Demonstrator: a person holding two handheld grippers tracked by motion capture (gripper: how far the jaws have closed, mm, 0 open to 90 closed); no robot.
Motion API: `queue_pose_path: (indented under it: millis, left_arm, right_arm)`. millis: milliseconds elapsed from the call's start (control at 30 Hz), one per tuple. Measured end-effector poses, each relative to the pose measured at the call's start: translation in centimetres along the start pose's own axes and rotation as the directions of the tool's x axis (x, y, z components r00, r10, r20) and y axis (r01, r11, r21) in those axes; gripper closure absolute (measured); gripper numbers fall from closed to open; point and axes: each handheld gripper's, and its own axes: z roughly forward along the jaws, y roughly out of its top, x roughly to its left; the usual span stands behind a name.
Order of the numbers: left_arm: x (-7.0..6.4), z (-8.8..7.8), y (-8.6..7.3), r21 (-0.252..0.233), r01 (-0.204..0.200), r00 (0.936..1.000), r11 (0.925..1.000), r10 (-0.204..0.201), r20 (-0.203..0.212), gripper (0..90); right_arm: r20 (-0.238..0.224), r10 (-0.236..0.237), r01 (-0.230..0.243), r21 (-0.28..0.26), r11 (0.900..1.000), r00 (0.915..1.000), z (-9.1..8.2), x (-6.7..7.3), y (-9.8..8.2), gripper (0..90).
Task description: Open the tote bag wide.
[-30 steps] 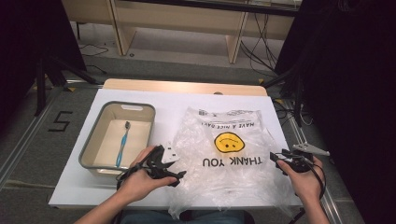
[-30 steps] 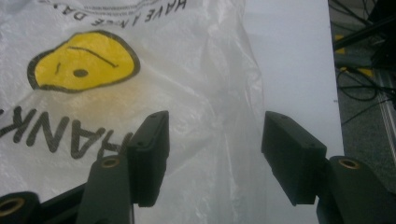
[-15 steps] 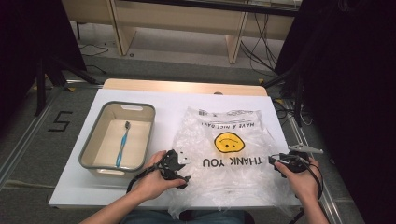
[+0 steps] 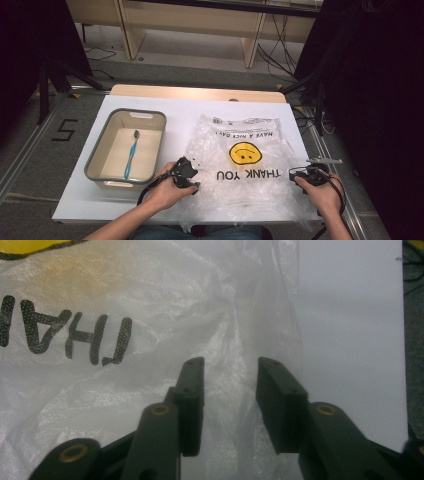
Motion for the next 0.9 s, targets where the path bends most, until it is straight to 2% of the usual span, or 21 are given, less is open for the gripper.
queue_pose_path:
  millis: [67, 100, 133, 267, 367, 500, 533, 600, 633, 667, 700, 733, 833, 867, 900]
  left_arm:
    - [0.2, 0.1, 0.1, 0.011, 0.028, 0.9994, 0.9996, -0.028, 0.022, 58.2]
    - [0.3, 0.1, 0.2, 0.015, 0.033, 0.9990, 0.9993, -0.033, 0.030, 64.4]
    - [0.4, 0.1, 0.3, 0.018, 0.033, 0.9988, 0.9993, -0.034, 0.035, 64.4]
    - [0.5, 0.2, 0.7, 0.026, 0.031, 0.9990, 0.9992, -0.032, 0.031, 76.4]
    - [0.5, 0.4, 0.9, 0.031, 0.020, 0.9996, 0.9993, -0.021, 0.016, 88.1]
    - [0.6, 0.5, 1.1, 0.033, 0.012, 0.9999, 0.9994, -0.012, 0.004, 89.4]
    - [0.7, 0.5, 1.2, 0.033, 0.006, 0.9999, 0.9994, -0.005, -0.011, 89.5]
    - [0.9, 0.6, 1.2, 0.030, 0.001, 0.9995, 0.9996, 0.000, -0.031, 89.6]
    - [1.0, 0.7, 1.3, 0.030, 0.008, 0.9996, 0.9995, -0.007, -0.029, 89.6]
    - [1.1, 0.6, 1.3, 0.031, 0.007, 0.9994, 0.9995, -0.006, -0.033, 89.6]
    - [1.2, 0.6, 1.2, 0.031, 0.011, 0.9994, 0.9995, -0.010, -0.033, 89.6]
    - [1.3, 0.6, 1.2, 0.030, 0.011, 0.9994, 0.9995, -0.010, -0.034, 89.6]
    - [1.5, 0.6, 1.2, 0.031, 0.015, 0.9991, 0.9994, -0.013, -0.040, 89.6]
    - [1.5, 0.6, 1.2, 0.031, 0.012, 0.9990, 0.9994, -0.011, -0.042, 89.6]
    - [1.5, 0.7, 1.2, 0.030, 0.013, 0.9990, 0.9995, -0.012, -0.043, 89.6]
  right_arm:
    - [-0.007, 0.011, -0.011, 0.014, 1.000, 0.9999, 0.1, 0.0, -0.1, 74.0]
    - [-0.019, 0.020, -0.019, 0.021, 1.000, 0.9996, 0.1, -0.1, -0.1, 80.7]
    - [-0.019, 0.020, -0.019, 0.021, 1.000, 0.9996, 0.1, -0.1, -0.1, 80.7]
    - [-0.051, 0.038, -0.036, 0.040, 0.999, 0.9980, 0.2, 0.1, -0.1, 90.0]
    - [-0.062, 0.048, -0.045, 0.049, 0.998, 0.9969, 0.1, 0.3, 0.0, 90.0]
    - [-0.065, 0.045, -0.042, 0.046, 0.998, 0.9969, 0.1, 0.5, 0.0, 90.0]
    - [-0.065, 0.038, -0.035, 0.046, 0.998, 0.9972, 0.0, 0.5, 0.0, 90.0]
    - [-0.056, 0.031, -0.031, 0.007, 0.999, 0.9979, -0.4, 0.6, 0.2, 90.0]
    - [-0.056, 0.031, -0.031, 0.007, 0.999, 0.9979, -0.4, 0.6, 0.2, 90.0]
    - [-0.029, 0.035, -0.036, -0.037, 0.999, 0.9989, -1.1, 0.4, 0.6, 90.0]
    - [-0.010, 0.039, -0.040, -0.066, 0.997, 0.9992, -1.3, 0.2, 0.7, 89.5]
    - [-0.010, 0.039, -0.040, -0.066, 0.997, 0.9992, -1.3, 0.2, 0.7, 89.5]
    - [0.050, 0.052, -0.047, -0.105, 0.993, 0.9974, -1.6, -0.5, 0.7, 74.0]
    - [0.067, 0.064, -0.056, -0.110, 0.992, 0.9957, -1.4, -0.8, 0.5, 64.7]
    - [0.067, 0.064, -0.056, -0.110, 0.992, 0.9957, -1.4, -0.8, 0.5, 64.7]
